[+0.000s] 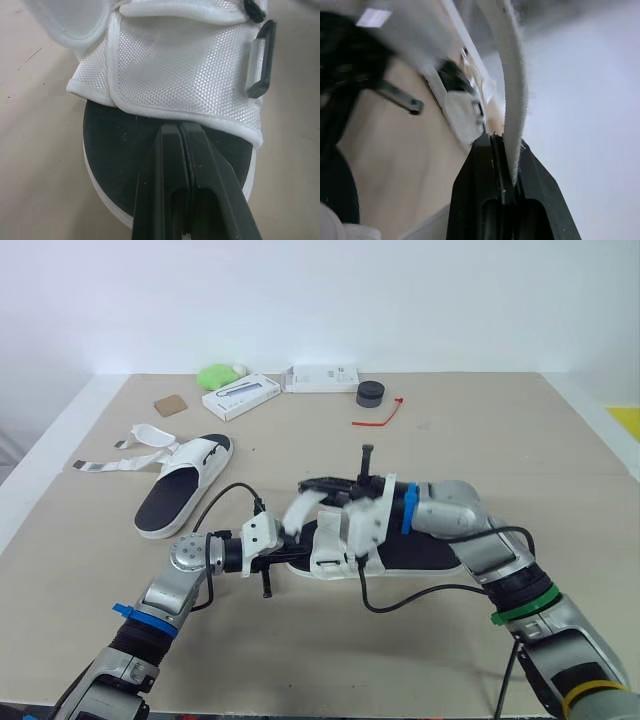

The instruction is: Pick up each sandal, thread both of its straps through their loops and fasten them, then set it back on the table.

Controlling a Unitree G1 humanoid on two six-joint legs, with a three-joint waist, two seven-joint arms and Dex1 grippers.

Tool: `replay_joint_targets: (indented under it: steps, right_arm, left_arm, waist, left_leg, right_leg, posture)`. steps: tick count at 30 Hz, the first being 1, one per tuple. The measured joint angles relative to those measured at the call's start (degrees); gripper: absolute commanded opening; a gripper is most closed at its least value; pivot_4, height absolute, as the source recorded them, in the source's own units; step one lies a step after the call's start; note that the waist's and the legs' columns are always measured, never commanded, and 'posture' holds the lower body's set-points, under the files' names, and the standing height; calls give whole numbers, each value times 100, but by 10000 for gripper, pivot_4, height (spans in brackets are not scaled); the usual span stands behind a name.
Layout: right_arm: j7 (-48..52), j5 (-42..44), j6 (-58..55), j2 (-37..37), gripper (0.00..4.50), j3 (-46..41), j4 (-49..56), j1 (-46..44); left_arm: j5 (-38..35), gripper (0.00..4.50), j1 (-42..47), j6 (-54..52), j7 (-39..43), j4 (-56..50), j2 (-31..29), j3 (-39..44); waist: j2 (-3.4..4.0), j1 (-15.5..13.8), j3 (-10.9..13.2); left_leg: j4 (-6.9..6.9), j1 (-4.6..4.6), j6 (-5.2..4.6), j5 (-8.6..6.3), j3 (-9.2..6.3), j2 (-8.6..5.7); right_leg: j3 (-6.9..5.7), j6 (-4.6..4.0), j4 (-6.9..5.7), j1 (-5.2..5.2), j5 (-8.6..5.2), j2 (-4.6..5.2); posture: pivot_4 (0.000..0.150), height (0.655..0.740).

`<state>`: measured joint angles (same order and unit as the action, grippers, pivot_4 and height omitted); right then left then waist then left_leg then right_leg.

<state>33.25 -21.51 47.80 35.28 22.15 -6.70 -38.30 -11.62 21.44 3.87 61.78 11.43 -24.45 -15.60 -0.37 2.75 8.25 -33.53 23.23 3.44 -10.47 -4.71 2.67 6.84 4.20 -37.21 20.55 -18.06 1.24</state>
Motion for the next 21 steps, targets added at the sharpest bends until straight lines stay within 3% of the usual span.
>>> replay_joint_targets:
  steps: [2,3,5,7,8,10,12,15,21]
  right_arm:
    - [-117,-177,480,52,466,1,-165,0]
    - [-151,-240,754,99,7062,6,-266,0]
    - [-59,-158,897,213,13136,48,-316,1]
    - [311,178,750,414,24810,187,-298,12]
    - [374,239,721,442,25963,208,-296,20]
    - [649,424,584,567,37044,274,-213,29]
    - [918,655,448,769,44820,268,-11,24]
    - [1344,1085,114,1217,44820,200,248,-32]
    - [2202,2590,-2037,1871,44820,-405,920,75]
  left_arm:
    - [0,0,1,0,4,0,3,-1]
    - [0,0,2,0,8,0,3,-3]
    - [0,0,3,0,6,12,4,-3]
    - [0,0,4,0,-1,49,4,-2]
    - [0,0,4,0,-4,56,4,-1]
    - [0,0,11,0,-7,78,4,-1]
    - [2,0,21,0,-8,102,19,-9]
    - [2,0,38,0,3,142,43,-19]
    - [3,0,70,0,24,198,44,-23]
  waist:
    - [-1,-1,0]
    - [-1,-1,0]
    - [1,-2,-1]
    - [-2,-1,-2]
    - [-2,-1,-2]
    - [-1,0,-2]
    - [-2,-1,-5]
    - [-10,-1,-10]
    - [-7,-4,-9]
  left_leg:
    - [1,-1,0,0,0,-1]
    - [2,-2,0,0,0,0]
    - [3,-8,0,0,-2,0]
    - [3,-29,-1,-1,-2,0]
    - [3,-33,-1,-1,-2,0]
    - [3,-43,-1,-1,0,0]
    - [3,-52,-2,-1,0,1]
    - [4,-63,-4,-3,0,0]
    - [5,-75,-5,-3,-1,0]
  right_leg:
    - [1,-1,0,-25,1,2]
    - [1,-3,0,-28,2,1]
    - [1,-16,0,-34,9,1]
    - [3,-17,0,-53,8,1]
    - [3,-17,0,-58,7,1]
    - [6,-36,0,-65,-13,2]
    - [6,-36,0,-73,-15,2]
    - [6,-35,0,-87,-21,4]
    - [6,-36,0,-102,-22,6]
  posture:
    - [1500,7400]
    - [1500,7400]
    - [1500,7400]
    - [1500,7400]
    - [1500,7400]
    - [1500,7400]
    - [1500,7400]
    - [1500,7400]
    - [1500,7400]
